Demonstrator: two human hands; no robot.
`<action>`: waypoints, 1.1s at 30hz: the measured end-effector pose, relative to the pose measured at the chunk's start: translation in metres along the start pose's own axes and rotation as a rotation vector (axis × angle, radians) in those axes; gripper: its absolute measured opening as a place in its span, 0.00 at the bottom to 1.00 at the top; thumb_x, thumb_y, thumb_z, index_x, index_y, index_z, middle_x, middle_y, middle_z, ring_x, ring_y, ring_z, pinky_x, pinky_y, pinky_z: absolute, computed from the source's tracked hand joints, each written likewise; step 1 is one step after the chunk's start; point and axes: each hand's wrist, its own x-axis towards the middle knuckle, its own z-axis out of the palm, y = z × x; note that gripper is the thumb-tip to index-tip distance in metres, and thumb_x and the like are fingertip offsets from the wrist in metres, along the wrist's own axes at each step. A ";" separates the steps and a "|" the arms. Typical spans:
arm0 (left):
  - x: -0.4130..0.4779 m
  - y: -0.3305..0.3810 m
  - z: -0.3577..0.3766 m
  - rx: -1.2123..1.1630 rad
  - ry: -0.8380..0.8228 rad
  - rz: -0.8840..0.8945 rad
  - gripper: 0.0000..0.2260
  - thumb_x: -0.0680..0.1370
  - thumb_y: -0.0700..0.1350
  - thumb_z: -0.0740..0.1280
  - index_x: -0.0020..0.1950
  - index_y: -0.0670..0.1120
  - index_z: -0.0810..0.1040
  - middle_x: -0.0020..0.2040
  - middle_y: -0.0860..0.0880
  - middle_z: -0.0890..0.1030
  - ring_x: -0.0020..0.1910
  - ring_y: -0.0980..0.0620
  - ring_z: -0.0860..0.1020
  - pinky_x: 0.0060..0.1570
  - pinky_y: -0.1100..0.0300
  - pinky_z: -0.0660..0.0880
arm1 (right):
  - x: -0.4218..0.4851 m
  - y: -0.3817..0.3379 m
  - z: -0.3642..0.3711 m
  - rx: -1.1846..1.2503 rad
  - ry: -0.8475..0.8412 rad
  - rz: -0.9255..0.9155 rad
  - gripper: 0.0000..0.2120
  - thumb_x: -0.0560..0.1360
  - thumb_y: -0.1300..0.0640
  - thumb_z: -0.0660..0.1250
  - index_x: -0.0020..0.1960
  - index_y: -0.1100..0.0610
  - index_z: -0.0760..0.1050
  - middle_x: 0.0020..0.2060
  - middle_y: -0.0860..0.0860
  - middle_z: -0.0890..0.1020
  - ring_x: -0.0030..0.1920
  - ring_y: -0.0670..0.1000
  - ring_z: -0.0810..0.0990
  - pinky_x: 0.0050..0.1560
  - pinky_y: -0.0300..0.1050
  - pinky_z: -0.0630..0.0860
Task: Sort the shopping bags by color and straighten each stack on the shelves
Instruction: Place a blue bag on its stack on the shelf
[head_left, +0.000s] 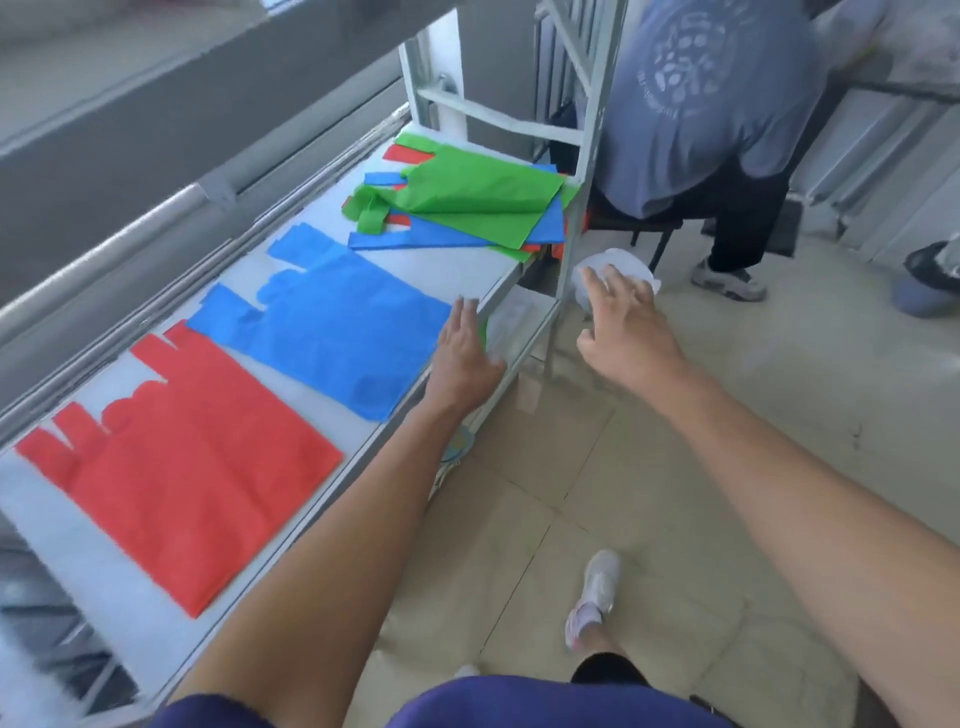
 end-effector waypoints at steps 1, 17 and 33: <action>0.020 0.006 0.006 0.010 0.001 -0.016 0.38 0.77 0.39 0.67 0.84 0.42 0.53 0.85 0.43 0.51 0.84 0.44 0.51 0.81 0.50 0.53 | 0.024 0.009 -0.003 0.006 -0.012 -0.010 0.38 0.78 0.57 0.64 0.83 0.52 0.52 0.82 0.55 0.56 0.78 0.63 0.58 0.69 0.63 0.71; 0.237 0.001 0.043 -0.127 0.090 -0.405 0.31 0.79 0.41 0.67 0.81 0.45 0.61 0.75 0.43 0.71 0.70 0.45 0.73 0.70 0.49 0.71 | 0.369 0.041 0.022 0.141 -0.375 -0.225 0.37 0.80 0.58 0.66 0.84 0.57 0.53 0.77 0.62 0.68 0.74 0.62 0.69 0.70 0.52 0.68; 0.354 0.015 0.075 -0.565 0.517 -0.919 0.26 0.78 0.41 0.70 0.76 0.43 0.69 0.70 0.44 0.72 0.63 0.46 0.76 0.64 0.51 0.76 | 0.525 0.045 0.063 0.488 -0.729 -0.159 0.41 0.76 0.53 0.74 0.82 0.60 0.57 0.76 0.60 0.69 0.73 0.59 0.71 0.70 0.53 0.70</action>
